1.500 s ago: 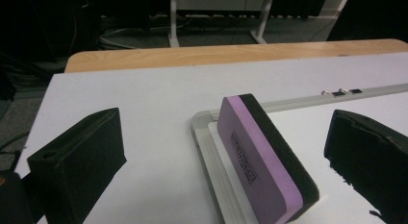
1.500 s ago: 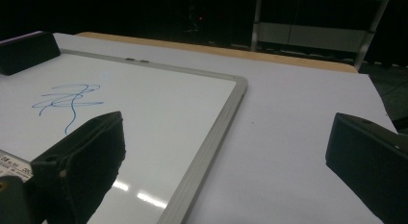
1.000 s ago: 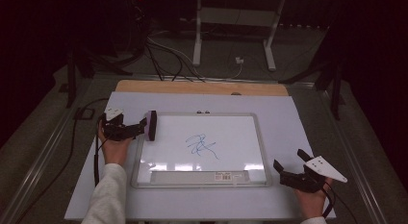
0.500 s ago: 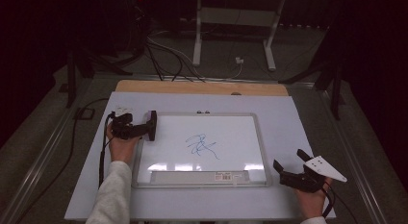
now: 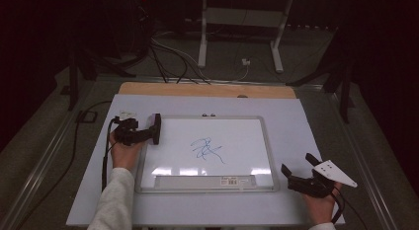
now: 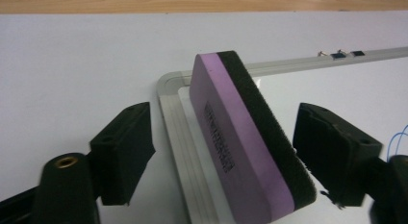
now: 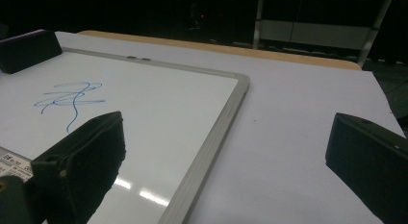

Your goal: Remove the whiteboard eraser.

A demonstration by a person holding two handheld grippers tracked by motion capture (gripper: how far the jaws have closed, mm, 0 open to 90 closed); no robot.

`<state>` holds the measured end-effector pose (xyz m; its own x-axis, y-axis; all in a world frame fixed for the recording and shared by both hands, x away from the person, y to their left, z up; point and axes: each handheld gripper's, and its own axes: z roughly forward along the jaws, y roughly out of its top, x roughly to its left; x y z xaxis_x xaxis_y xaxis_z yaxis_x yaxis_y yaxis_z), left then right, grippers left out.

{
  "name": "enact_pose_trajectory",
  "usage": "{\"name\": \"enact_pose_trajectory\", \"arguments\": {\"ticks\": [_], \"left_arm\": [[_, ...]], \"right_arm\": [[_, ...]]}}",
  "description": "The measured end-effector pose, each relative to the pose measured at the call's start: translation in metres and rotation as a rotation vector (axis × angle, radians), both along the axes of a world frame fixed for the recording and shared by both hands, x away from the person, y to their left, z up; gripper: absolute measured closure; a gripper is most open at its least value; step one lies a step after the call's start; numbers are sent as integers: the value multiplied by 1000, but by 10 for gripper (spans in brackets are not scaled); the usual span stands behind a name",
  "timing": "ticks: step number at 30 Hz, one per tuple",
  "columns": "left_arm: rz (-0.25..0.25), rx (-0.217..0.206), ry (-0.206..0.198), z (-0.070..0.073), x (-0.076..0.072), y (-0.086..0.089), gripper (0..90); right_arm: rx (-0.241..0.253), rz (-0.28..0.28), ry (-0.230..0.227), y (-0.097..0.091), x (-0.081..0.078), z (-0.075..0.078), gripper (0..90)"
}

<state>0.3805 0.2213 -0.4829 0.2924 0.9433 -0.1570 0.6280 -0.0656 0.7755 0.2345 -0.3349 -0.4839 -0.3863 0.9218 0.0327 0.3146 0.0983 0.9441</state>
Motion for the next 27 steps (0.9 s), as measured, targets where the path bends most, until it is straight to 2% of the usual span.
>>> {"name": "enact_pose_trajectory", "arguments": {"ticks": [4, 5, 12, 27], "left_arm": [[14, 5, 4, 0, -1, 3, 262], [15, 9, 7, -1, 0, 3, 286], [4, 19, 21, -4, 1, -2, 309], [-43, -36, 42, -10, 2, -17, 286]], "right_arm": [[0, 0, 0, 0, 0, 0, 7], [1, 0, 1, 0, 0, 0, 8], [-3, 4, 4, 1, 0, 0, 8], [9, 3, 3, -1, 0, 0, 8]]}}
